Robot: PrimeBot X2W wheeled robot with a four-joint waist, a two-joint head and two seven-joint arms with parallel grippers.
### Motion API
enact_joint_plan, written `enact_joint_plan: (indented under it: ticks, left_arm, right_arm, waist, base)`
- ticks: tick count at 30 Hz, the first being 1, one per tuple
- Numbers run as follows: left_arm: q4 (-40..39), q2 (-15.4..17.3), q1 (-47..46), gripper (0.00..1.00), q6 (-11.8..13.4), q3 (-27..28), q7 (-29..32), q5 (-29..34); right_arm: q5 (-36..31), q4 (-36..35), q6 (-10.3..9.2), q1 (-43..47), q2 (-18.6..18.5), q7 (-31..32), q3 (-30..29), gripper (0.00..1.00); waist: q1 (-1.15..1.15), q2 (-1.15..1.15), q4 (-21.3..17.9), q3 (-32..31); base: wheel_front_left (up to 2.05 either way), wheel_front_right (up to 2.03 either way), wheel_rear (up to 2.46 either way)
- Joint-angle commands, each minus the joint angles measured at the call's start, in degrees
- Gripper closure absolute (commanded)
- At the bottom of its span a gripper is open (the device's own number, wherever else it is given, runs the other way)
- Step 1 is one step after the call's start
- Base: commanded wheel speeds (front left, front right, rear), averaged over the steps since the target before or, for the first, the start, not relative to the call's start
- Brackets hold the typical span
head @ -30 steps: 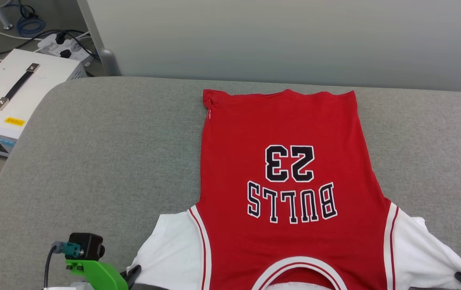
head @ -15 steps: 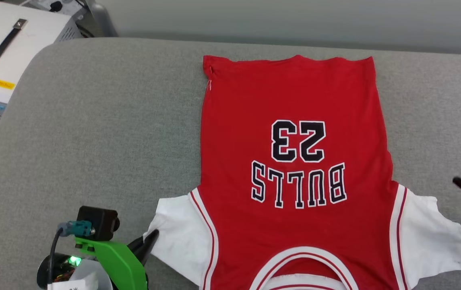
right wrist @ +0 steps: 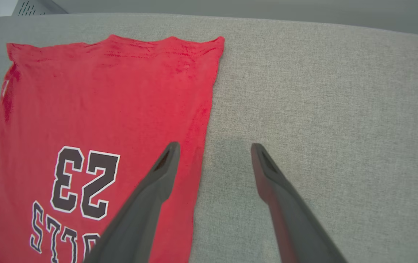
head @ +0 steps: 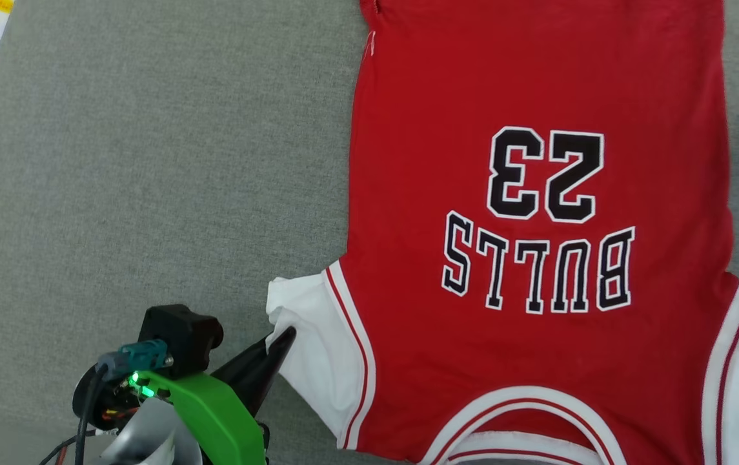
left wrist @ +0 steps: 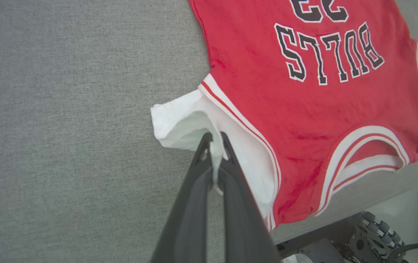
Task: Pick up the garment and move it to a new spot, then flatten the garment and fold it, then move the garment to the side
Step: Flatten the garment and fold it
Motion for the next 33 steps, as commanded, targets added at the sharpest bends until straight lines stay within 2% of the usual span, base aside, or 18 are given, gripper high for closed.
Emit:
enact_joint_plan:
  ticks: [1, 14, 22, 23, 24, 27, 33]
  left_arm:
    - [-0.8, 0.0, -1.5, 1.00, 0.2, -0.3, -0.1, 1.0]
    - [-1.4, -2.9, -5.5, 1.00, -1.9, -2.8, -1.7, 2.6]
    - [1.4, -4.2, -6.7, 1.00, -3.1, -3.2, -3.4, 2.3]
    - [1.7, -4.3, -6.7, 1.00, -3.2, -3.2, -3.5, 2.2]
    - [1.9, -4.3, -6.7, 1.00, -3.3, -3.3, -3.6, 2.2]
    - [2.4, -4.3, -6.8, 1.00, -3.3, -3.1, -3.8, 2.0]
    - [3.1, -4.3, -6.9, 1.00, -3.4, -3.1, -3.9, 1.9]
  right_arm:
    - [-1.2, 1.7, -0.04, -2.7, -0.6, 0.6, 0.4, 0.00]
    - [-10.0, 16.5, -0.04, -18.6, -4.5, 2.1, 4.3, 0.00]
    - [-11.7, 21.8, -0.04, -20.9, -6.0, 2.5, 7.3, 0.00]
    - [-11.7, 22.3, -0.04, -20.4, -6.2, 3.0, 7.7, 0.59]
    - [-11.5, 22.6, -0.04, -19.8, -6.5, 3.7, 8.1, 1.00]
    - [-11.3, 22.9, -0.04, -18.8, -6.7, 5.5, 8.0, 1.00]
    - [-11.4, 22.6, -0.04, -17.7, -6.5, 5.0, 7.6, 1.00]
  waist:
    - [-0.01, 0.00, 5.8, 7.4]
    - [-0.01, 0.00, 11.4, 14.4]
    - [-0.01, 0.00, 12.9, 15.3]
    - [-0.01, 0.00, 13.0, 15.1]
    - [-0.01, 0.00, 13.0, 15.0]
    - [-0.01, 0.00, 13.0, 14.7]
    - [-0.01, 0.00, 12.5, 13.5]
  base:
    - [0.00, 0.00, 0.00]
    - [0.00, 0.00, 0.00]
    - [0.00, 0.00, 0.00]
    - [0.00, 0.00, 0.00]
    - [0.00, 0.00, 0.00]
    - [0.00, 0.00, 0.00]
    - [0.00, 0.00, 0.00]
